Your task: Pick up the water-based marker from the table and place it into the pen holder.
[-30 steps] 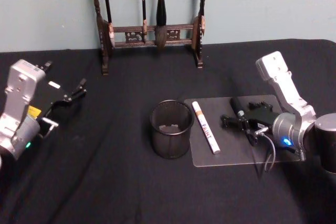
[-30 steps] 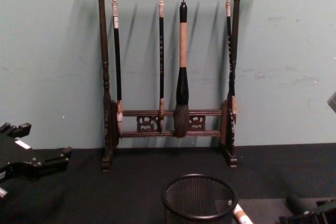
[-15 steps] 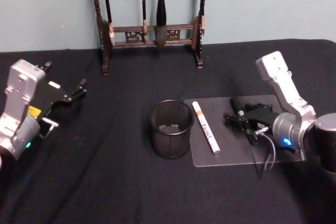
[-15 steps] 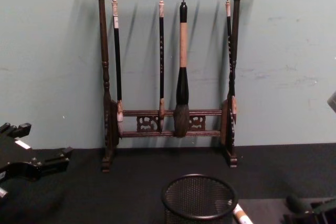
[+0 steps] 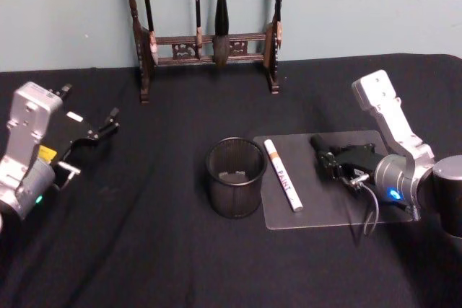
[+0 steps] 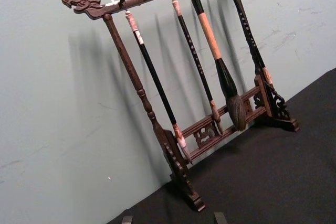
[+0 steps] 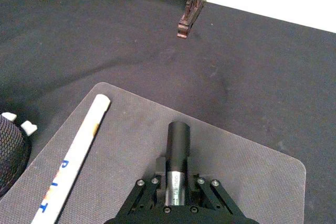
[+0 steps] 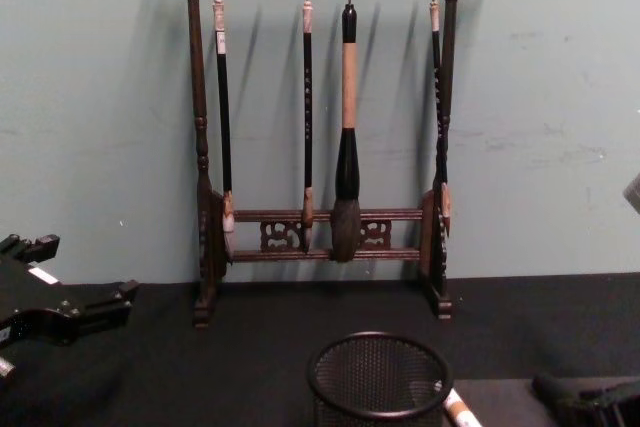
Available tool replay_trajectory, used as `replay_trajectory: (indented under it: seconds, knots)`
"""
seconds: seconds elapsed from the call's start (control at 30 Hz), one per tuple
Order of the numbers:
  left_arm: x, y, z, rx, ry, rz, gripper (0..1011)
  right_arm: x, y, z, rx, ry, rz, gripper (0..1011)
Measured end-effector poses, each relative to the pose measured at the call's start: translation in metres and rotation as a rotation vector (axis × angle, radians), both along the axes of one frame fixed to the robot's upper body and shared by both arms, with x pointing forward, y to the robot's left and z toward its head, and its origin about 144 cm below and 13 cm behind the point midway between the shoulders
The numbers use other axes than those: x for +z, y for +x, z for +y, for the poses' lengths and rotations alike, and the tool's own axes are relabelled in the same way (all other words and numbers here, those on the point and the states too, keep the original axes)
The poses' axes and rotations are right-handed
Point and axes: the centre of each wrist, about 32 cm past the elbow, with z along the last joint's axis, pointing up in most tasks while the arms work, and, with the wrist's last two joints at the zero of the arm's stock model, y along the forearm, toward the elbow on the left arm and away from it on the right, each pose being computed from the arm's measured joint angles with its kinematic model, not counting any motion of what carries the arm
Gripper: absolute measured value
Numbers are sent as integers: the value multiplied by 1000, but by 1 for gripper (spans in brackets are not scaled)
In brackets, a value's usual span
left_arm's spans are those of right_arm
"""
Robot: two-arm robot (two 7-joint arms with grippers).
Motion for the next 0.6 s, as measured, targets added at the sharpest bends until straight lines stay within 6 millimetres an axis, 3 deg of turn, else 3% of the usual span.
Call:
replay_trajectory:
  seconds: [0.6]
  knots:
    - [0,0,0,0,0,0,1001,3,-5,0,29,-7,-93,233]
